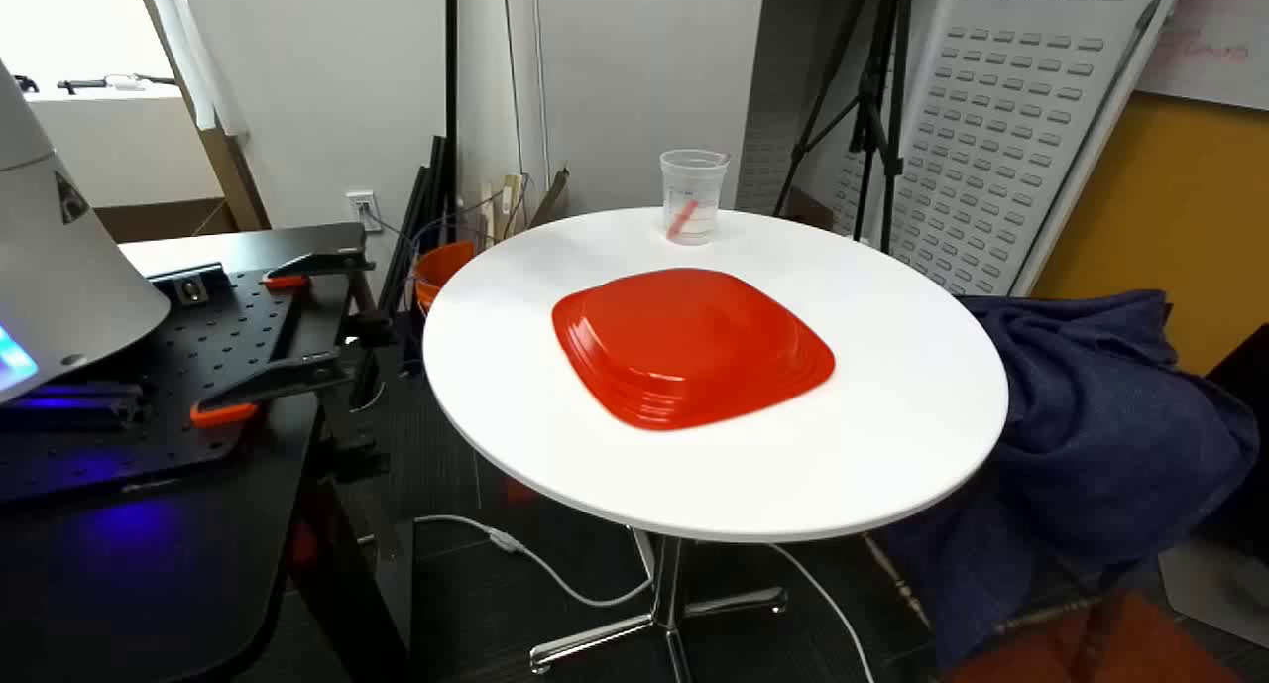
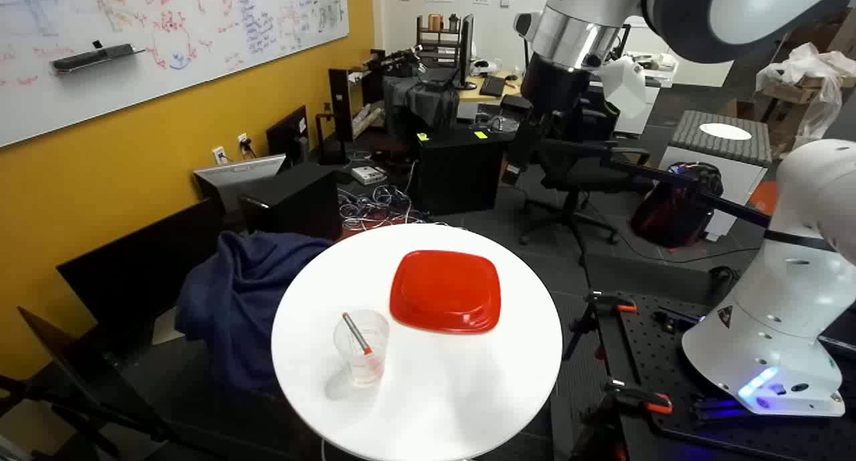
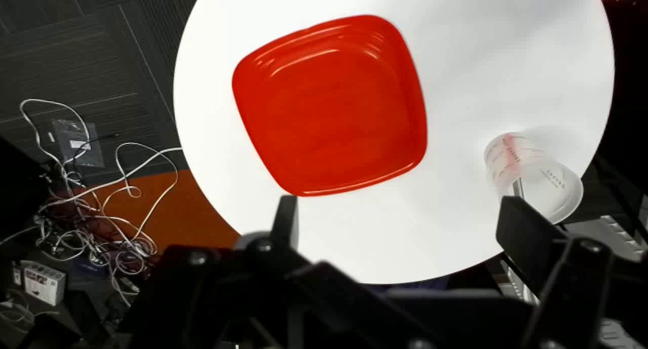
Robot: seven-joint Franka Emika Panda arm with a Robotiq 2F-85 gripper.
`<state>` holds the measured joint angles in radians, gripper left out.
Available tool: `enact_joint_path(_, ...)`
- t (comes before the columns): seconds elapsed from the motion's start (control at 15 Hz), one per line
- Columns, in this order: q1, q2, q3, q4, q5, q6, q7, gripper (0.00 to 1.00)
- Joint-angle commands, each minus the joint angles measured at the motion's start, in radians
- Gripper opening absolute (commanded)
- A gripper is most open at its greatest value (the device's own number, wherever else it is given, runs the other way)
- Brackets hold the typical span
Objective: Take the pen out of the cup and put it on the table
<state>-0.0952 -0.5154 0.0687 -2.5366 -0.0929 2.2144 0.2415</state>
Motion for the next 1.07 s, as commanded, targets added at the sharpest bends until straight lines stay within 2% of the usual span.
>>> enact_joint_path(0.0, 0.006, 0.000, -0.005, 0.002, -0.003, -0.003, 0.002, 1.00)
enact_joint_path(0.53, 0.004, 0.005, 0.000, 0.003, -0.008, 0.009, 0.012, 1.00)
enact_joint_path(0.73, -0.003, 0.026, 0.026, 0.013, -0.024, 0.067, 0.055, 1.00)
enact_joint_path(1.0, -0.019, 0.092, 0.099, 0.029, -0.066, 0.226, 0.188, 1.00)
